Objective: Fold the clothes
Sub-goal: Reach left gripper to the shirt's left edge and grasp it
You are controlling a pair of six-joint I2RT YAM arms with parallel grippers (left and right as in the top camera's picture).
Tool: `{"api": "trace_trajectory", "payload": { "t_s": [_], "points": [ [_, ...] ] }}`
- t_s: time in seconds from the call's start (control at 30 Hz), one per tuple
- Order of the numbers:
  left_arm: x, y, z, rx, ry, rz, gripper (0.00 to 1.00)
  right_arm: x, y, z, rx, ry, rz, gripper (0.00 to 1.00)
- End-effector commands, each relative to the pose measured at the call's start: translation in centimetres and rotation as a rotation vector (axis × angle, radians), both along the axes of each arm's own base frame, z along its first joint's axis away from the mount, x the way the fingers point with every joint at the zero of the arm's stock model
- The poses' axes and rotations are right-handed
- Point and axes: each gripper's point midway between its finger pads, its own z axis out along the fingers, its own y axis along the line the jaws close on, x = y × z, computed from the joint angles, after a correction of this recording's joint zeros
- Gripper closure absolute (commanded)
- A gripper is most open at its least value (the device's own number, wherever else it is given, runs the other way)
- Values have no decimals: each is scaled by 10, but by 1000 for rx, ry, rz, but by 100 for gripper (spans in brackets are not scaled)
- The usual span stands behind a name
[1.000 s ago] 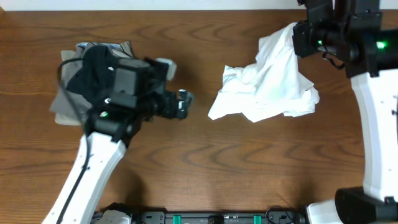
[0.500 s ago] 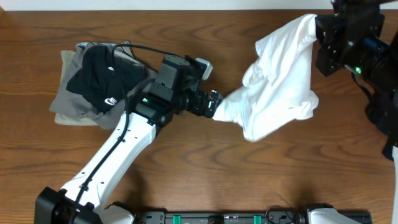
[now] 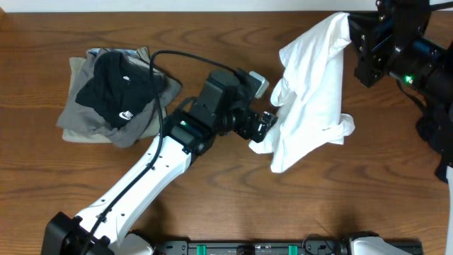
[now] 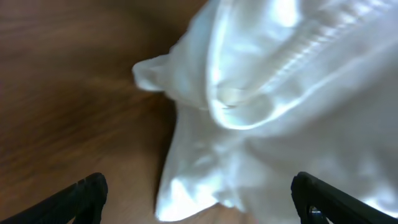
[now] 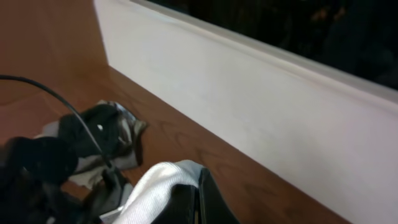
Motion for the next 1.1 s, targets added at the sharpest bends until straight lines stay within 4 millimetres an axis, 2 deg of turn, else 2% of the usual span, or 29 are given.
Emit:
{"api": "trace_trajectory", "payload": {
  "t_s": [0.0,0.2,0.47,0.53,0.63,0.67,0.9,0.97,1.07],
  "points": [
    [1,-10,16,-33,-53,-33,6,-12,6,13,13,-43,55,98],
    [4,-22,26,-58,-128,-68,15,-23,15,18,34,-55,127,98],
    [11,-27,22,-62,-143,-71,25,-39,15,29,39,-89,141,98],
    [11,-27,21,-61,-141,-72,31,-45,15,33,40,-105,141,98],
    [12,-27,23,-66,-148,-71,46,-50,13,36,39,-117,137,97],
    [12,-27,24,-67,-149,-71,47,-50,12,37,37,-119,128,97],
    [11,-26,27,-70,-155,-71,46,-45,6,31,19,-102,79,97],
    [10,-26,30,-74,-161,-70,40,-45,5,30,17,-99,79,97],
    [11,-24,37,-78,-186,-72,36,-45,5,29,10,-98,79,97]
  ]
}}
